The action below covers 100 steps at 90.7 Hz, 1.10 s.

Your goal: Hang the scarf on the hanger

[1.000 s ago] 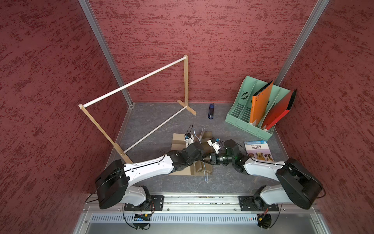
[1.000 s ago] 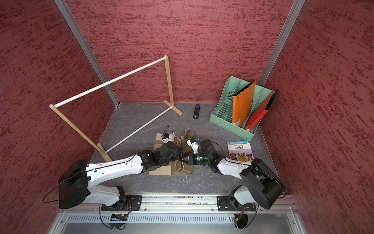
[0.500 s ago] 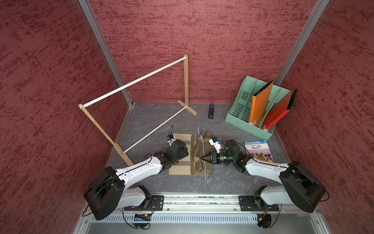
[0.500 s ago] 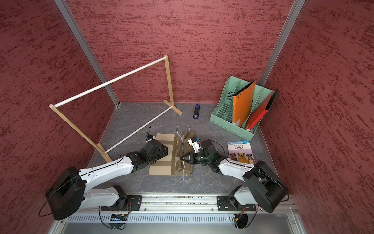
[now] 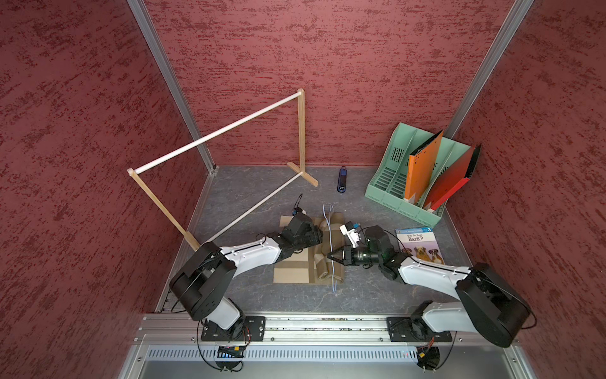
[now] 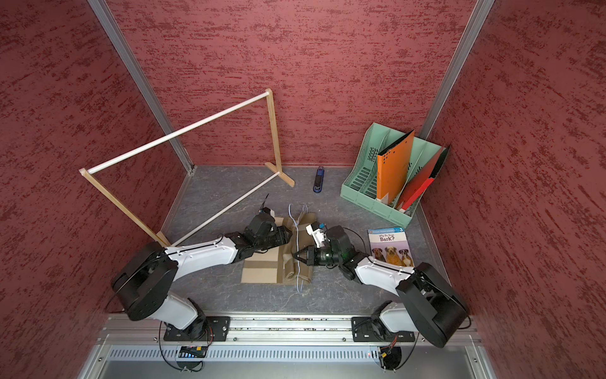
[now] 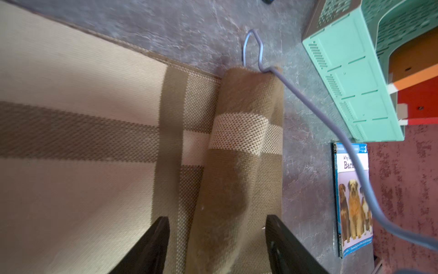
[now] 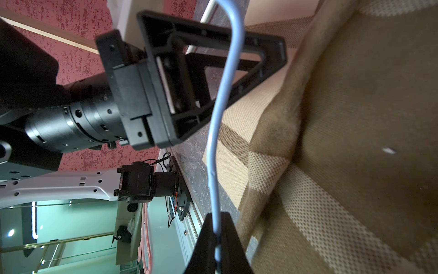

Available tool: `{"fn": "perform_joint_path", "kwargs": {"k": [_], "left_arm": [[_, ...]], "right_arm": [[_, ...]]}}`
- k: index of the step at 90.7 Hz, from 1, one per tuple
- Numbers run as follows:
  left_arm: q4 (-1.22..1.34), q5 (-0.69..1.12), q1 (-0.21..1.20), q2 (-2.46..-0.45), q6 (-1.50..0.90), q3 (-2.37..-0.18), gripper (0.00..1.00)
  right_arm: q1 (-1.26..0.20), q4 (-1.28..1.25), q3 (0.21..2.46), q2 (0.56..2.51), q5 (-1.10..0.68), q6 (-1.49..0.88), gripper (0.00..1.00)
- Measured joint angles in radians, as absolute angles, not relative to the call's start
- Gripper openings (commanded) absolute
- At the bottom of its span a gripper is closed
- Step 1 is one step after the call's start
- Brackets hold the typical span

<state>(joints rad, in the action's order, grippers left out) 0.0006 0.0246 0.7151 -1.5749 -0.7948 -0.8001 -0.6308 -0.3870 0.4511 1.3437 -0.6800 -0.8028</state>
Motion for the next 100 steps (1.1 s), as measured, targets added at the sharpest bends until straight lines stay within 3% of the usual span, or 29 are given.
{"fn": "perform_joint_path", "kwargs": {"k": [14, 28, 62, 100], "left_arm": [[0.0, 0.036, 0.729, -1.646, -0.761, -0.849, 0.65], [-0.007, 0.016, 0.747, -1.684, -0.731, -0.886, 0.54], [-0.085, -0.085, 0.767, -1.719, -0.689, -0.927, 0.0], [-0.115, -0.091, 0.731, -1.56, -0.726, -0.855, 0.0]], "right_arm": [[-0.63, -0.376, 0.451, 1.342, -0.674, -0.8, 0.0], [-0.63, -0.367, 0.45, 1.337, -0.667, -0.795, 0.0], [-0.624, -0.325, 0.448, 1.311, -0.641, -0.791, 0.0], [-0.593, -0.204, 0.43, 1.239, -0.579, -0.773, 0.0]]}}
